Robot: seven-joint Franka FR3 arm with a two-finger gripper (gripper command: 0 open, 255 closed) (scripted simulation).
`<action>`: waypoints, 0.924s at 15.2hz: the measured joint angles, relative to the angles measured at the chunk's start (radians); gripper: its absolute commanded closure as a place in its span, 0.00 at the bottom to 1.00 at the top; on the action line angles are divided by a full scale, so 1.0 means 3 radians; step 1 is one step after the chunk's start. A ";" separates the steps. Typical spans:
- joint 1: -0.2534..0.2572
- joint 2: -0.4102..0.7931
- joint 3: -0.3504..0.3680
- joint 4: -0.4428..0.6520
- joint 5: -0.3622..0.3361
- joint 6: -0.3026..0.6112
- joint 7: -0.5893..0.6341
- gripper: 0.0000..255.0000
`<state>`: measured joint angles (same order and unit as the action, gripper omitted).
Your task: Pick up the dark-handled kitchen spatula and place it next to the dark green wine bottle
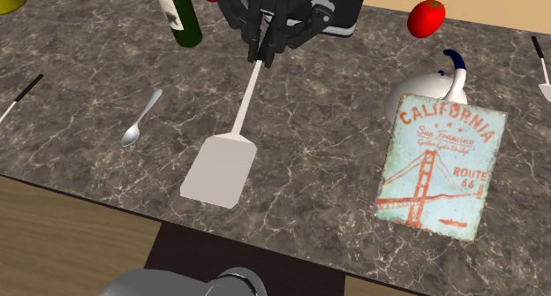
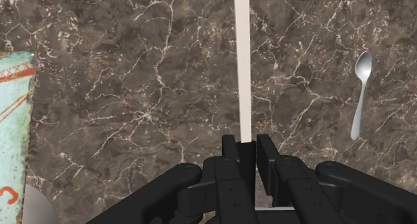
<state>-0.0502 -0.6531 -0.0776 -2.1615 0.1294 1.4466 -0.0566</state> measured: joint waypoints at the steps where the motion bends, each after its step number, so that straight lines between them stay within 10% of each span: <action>1: 0.0001 0.0023 -0.0003 0.0057 0.0000 -0.0034 0.0002 1.00; 14: 0.0109 0.0541 0.0224 0.0763 0.0160 -0.0173 0.0329 1.00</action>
<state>-0.0176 -0.4909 -0.0104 -1.9328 0.1775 1.3948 0.0420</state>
